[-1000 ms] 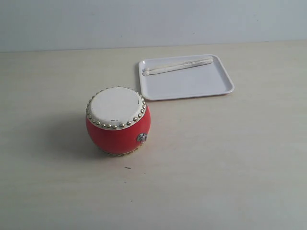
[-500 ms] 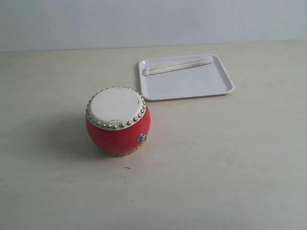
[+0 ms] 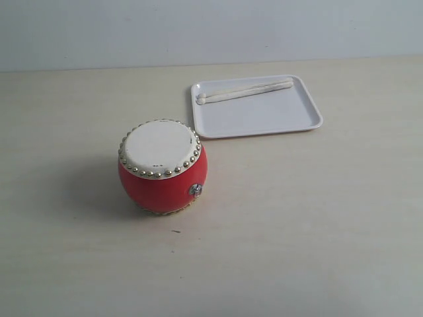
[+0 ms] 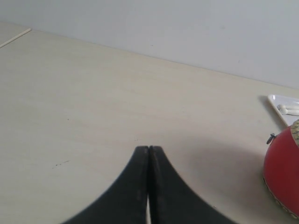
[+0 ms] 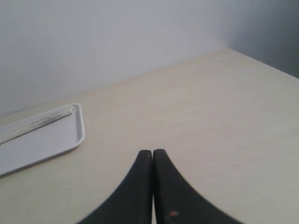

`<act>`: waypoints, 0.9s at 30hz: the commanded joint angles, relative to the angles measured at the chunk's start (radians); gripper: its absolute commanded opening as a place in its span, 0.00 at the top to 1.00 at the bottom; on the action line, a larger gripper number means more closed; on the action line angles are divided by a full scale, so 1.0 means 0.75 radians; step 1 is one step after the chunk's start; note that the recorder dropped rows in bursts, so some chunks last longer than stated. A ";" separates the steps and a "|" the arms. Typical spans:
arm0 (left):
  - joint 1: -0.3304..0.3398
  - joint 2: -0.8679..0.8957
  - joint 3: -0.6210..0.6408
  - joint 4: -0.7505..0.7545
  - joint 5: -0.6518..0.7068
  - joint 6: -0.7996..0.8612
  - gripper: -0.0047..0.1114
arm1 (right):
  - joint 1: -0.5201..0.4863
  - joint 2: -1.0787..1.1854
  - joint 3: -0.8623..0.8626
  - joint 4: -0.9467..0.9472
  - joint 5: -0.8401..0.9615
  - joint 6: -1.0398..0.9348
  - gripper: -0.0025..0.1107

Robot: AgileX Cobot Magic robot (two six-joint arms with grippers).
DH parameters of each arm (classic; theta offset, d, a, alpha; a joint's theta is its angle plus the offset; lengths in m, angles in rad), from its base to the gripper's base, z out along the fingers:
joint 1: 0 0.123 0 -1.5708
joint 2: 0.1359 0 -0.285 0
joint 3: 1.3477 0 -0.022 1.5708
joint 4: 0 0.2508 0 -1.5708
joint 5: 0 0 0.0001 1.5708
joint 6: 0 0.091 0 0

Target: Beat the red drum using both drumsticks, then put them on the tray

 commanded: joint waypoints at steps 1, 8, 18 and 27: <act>0.003 -0.007 0.005 0.006 -0.008 -0.009 0.96 | -0.009 -0.007 0.008 -0.037 -0.024 -0.069 0.98; 0.003 -0.007 0.005 0.006 -0.008 -0.009 0.96 | -0.009 -0.007 0.013 -0.037 -0.076 -0.065 0.98; 0.003 -0.007 0.005 0.006 -0.008 -0.009 0.96 | -0.009 -0.007 0.013 -0.037 -0.067 -0.055 0.98; 0.003 -0.007 0.005 0.006 -0.008 -0.009 0.96 | -0.009 -0.007 0.013 -0.037 -0.067 -0.055 0.98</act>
